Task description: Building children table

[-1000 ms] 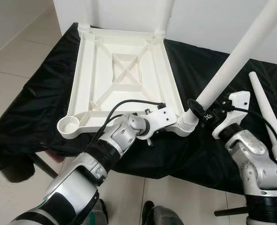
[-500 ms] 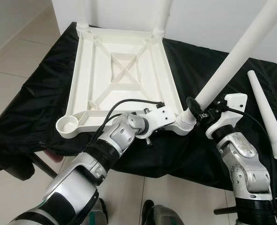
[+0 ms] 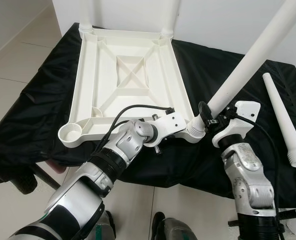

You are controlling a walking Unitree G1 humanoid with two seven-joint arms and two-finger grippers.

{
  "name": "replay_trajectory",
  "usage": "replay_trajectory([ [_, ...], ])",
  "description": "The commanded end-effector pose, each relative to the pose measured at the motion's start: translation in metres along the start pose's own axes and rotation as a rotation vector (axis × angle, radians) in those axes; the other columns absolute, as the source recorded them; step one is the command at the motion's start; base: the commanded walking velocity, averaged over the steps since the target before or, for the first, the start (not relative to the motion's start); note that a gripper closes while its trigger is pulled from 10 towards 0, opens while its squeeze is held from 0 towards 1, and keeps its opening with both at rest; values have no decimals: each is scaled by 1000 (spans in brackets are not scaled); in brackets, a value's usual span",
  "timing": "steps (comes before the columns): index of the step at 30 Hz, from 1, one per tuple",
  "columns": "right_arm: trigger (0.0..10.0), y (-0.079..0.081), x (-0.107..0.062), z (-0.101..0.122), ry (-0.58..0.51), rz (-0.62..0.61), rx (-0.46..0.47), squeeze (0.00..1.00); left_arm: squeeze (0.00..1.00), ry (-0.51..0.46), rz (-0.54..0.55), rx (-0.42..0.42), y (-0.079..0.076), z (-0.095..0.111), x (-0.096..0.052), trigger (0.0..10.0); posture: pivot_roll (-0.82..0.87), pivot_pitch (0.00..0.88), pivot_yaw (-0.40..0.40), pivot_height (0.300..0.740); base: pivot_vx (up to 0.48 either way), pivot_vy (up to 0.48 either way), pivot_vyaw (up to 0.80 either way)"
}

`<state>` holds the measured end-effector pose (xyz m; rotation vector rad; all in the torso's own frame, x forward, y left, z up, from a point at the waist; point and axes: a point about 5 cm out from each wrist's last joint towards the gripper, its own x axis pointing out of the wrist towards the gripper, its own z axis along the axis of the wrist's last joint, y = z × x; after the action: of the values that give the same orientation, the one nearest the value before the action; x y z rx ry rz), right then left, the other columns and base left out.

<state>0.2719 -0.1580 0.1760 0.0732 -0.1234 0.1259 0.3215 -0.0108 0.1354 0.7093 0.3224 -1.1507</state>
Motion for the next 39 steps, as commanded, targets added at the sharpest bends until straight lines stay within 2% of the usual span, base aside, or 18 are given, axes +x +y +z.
replay_trajectory([
  [1, 10000, 14, -3, -28, 135, 34, 43, 0, 0, -76, -34, 100, -4, 29, 0, 10000, 9, 91, -52, 740, 0, 0, 0],
  [16, 10000, 16, 2, -29, 107, -224, 56, 0, 0, -80, -26, 107, -1, 32, -1, 10000, 17, 80, -58, 740, 0, 0, 0],
  [29, 10000, 30, 9, -33, 111, -281, 36, 0, 0, -82, -10, 101, 3, 33, -3, 10000, 28, 82, -62, 740, 0, 0, 0],
  [39, 10000, 33, 7, -37, 131, -303, 36, 0, 0, -84, 1, 95, 6, 34, -5, 10000, 30, 92, -66, 740, 0, 0, 0],
])
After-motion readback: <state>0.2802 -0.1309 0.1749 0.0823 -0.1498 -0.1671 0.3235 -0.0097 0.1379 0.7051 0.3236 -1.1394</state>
